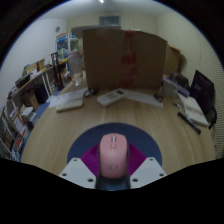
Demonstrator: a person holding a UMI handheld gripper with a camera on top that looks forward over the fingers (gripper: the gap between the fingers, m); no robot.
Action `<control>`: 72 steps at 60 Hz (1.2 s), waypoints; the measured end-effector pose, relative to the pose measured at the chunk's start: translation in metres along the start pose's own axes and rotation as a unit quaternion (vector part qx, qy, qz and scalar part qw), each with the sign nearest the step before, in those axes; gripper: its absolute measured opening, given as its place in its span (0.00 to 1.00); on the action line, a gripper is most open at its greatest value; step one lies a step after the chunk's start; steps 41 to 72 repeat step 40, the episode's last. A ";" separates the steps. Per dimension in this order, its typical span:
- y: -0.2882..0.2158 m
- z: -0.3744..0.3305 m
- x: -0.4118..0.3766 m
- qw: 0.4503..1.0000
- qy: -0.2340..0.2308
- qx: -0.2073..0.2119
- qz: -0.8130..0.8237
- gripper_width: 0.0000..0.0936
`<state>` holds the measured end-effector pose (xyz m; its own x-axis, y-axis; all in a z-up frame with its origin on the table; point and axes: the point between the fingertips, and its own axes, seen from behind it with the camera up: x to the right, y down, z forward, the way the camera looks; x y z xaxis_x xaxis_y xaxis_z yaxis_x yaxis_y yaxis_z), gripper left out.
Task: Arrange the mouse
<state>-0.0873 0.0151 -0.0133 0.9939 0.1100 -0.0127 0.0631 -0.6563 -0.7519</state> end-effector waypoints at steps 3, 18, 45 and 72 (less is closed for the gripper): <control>0.002 0.003 0.000 1.000 -0.003 0.012 0.008 0.36; -0.002 -0.008 -0.007 0.999 -0.016 -0.015 0.026 0.95; 0.024 -0.173 0.003 0.993 0.014 0.001 0.116 0.89; 0.024 -0.173 0.003 0.993 0.014 0.001 0.116 0.89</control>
